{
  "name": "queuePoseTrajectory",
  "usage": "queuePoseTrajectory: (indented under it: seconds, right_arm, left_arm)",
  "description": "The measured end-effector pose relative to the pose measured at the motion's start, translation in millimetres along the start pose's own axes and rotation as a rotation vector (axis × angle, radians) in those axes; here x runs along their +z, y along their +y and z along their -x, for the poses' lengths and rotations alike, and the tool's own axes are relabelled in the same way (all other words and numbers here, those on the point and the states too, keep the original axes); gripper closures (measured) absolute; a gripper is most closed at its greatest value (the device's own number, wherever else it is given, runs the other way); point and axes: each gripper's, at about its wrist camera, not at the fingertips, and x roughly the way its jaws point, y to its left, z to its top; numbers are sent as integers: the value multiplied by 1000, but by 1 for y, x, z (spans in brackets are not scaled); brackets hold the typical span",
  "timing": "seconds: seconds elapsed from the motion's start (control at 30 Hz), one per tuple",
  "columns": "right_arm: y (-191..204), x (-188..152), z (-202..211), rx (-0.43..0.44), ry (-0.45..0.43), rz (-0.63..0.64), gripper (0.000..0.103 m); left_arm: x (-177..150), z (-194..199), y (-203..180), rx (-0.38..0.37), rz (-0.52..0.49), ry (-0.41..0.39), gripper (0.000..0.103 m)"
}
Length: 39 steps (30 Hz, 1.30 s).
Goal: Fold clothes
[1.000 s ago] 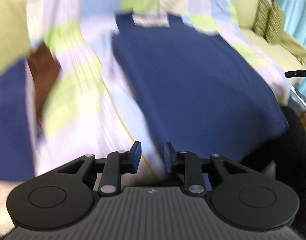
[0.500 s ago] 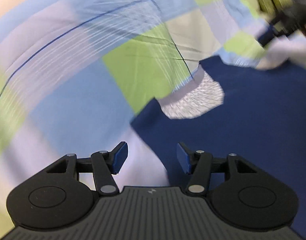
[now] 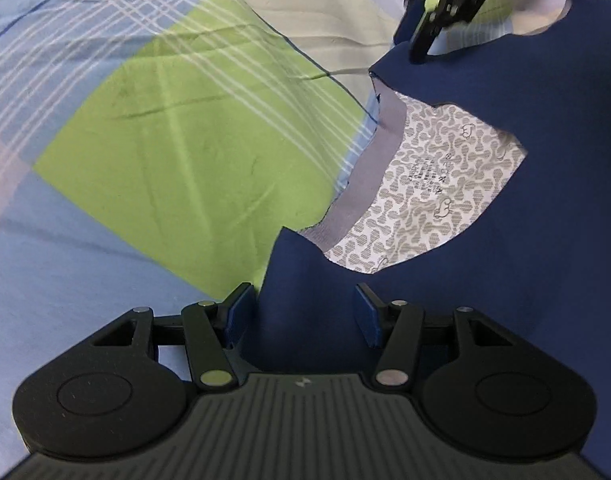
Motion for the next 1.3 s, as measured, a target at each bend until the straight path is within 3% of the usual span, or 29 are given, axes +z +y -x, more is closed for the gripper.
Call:
queuePoseTrajectory:
  seconds: [0.1,0.17,0.2,0.23,0.27,0.37,0.53,0.7,0.87,1.03,1.17,1.3]
  right_arm:
    - [-5,-6,-6,39,-2,-57,73]
    - [-10,-7,-7,84,-6,-120,74]
    - [-11,-7,-6,94,-4,-137,77]
    - [-12,-6,-7,102,2,-152,93]
    - [-12,-6,-7,103,10,-157,100]
    - [-9,-4,-2,88,9,-150,101]
    - [8,5,39,42,-70,-90,102]
    - [66,1,136,19,-183,156,102]
    - [112,-25,211,14,-209,295,102]
    - [173,-75,262,22,-121,462,102]
    - [202,-98,265,25,-37,560,102]
    - [212,-114,262,12,18,575,102]
  left_arm:
    - [4,4,4,-32,6,27,53]
    - [7,7,7,-55,8,47,65]
    - [7,7,9,-59,14,51,67]
    - [7,7,11,-64,20,55,73]
    - [8,7,13,-68,26,60,79]
    - [9,15,10,-45,1,53,88]
    - [15,49,-4,27,-19,-9,90]
    - [10,137,-70,132,-99,-69,90]
    - [-4,207,-140,161,-113,-74,90]
    - [-11,252,-200,118,-133,-38,90]
    - [-15,260,-226,101,-177,1,90]
    - [-19,264,-228,86,-116,19,90]
